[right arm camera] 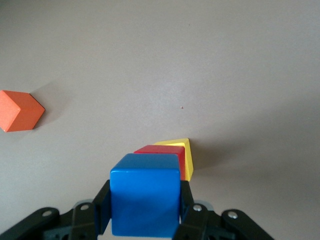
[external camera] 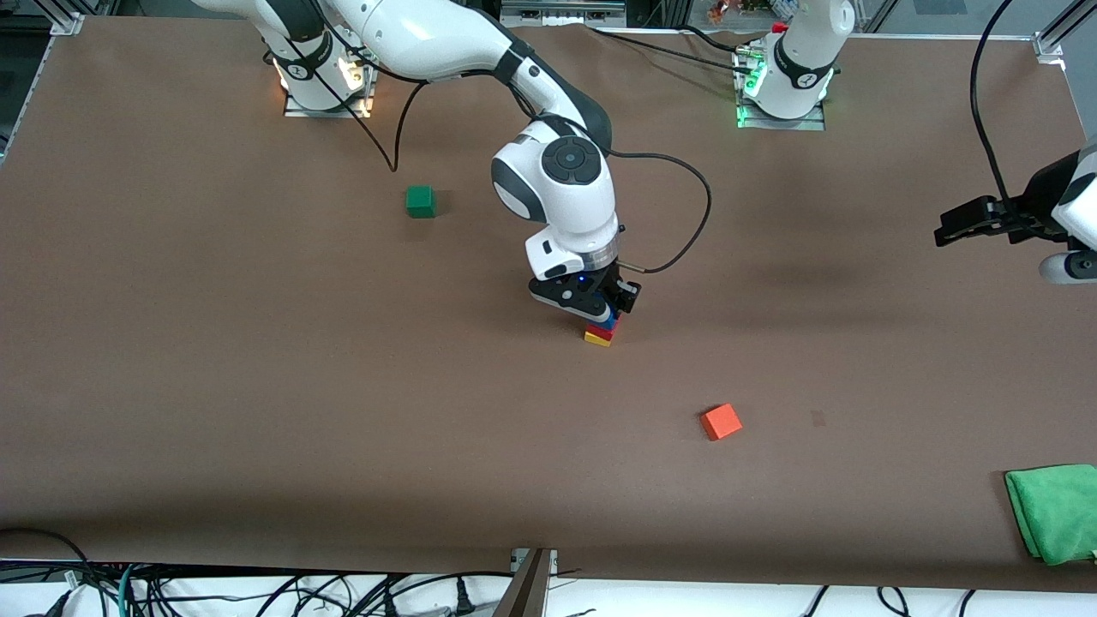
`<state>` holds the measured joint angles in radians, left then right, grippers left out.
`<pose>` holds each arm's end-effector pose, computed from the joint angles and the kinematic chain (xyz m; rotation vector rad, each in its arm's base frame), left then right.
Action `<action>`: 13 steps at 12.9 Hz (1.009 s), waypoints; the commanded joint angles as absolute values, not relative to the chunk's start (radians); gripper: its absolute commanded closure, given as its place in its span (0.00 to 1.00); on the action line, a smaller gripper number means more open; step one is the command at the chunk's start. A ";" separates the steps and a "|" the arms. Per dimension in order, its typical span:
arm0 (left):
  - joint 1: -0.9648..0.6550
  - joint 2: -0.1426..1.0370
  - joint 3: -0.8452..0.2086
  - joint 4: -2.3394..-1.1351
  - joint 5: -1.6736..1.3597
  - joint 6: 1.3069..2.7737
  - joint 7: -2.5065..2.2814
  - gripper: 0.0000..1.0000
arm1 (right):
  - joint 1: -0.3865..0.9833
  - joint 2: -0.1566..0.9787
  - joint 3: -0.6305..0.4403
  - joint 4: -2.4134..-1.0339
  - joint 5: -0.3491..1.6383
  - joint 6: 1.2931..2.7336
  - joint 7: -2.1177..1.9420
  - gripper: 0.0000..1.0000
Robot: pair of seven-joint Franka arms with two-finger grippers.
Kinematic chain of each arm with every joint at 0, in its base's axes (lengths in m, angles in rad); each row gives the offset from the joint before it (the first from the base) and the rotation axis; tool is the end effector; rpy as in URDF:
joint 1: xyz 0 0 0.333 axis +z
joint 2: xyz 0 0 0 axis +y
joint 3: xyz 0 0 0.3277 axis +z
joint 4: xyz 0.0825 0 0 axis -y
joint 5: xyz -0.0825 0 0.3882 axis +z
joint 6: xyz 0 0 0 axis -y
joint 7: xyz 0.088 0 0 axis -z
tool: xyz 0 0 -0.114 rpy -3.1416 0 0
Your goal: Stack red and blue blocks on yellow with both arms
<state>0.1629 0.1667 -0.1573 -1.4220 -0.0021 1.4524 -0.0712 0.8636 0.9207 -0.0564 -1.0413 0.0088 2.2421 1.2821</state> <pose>0.5964 0.0112 0.5942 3.1084 0.1199 -0.2104 0.5524 0.6022 0.3093 -2.8314 0.6493 -0.2494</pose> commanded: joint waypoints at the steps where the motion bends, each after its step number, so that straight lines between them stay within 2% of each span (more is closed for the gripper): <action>1: 0.153 0.158 -0.152 -1.430 -0.006 1.462 -0.055 0.00 | 0.873 0.949 -0.066 -1.002 -0.014 2.259 1.307 0.67; 2: 0.153 0.156 -0.152 -1.430 -0.008 1.462 -0.054 0.00 | 0.874 0.957 -0.067 -1.002 -0.014 2.273 1.307 0.59; 3: 0.158 0.156 -0.152 -1.431 -0.008 1.456 -0.054 0.00 | 0.874 0.959 -0.067 -1.002 -0.015 2.278 1.308 0.48; 4: 0.161 0.156 -0.152 -1.433 -0.009 1.451 -0.051 0.00 | 0.873 0.959 -0.067 -1.002 -0.015 2.279 1.308 0.17; 5: 0.160 0.156 -0.152 -1.431 -0.008 1.448 -0.054 0.00 | 0.873 0.954 -0.071 -1.000 -0.014 2.278 1.307 0.00; 9: 0.160 0.158 -0.152 -1.431 -0.008 1.448 -0.052 0.00 | 0.856 0.921 -0.072 -0.999 -0.005 2.218 1.293 0.00; 13: 0.158 0.160 -0.152 -1.430 -0.006 1.448 -0.052 0.00 | 0.749 0.781 -0.072 -1.002 -0.003 1.993 1.101 0.00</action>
<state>0.1595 0.1674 -0.1558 -1.4226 -0.0021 1.4518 -0.0712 0.8159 0.8634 -0.0871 -0.9864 0.0028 2.1043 1.2103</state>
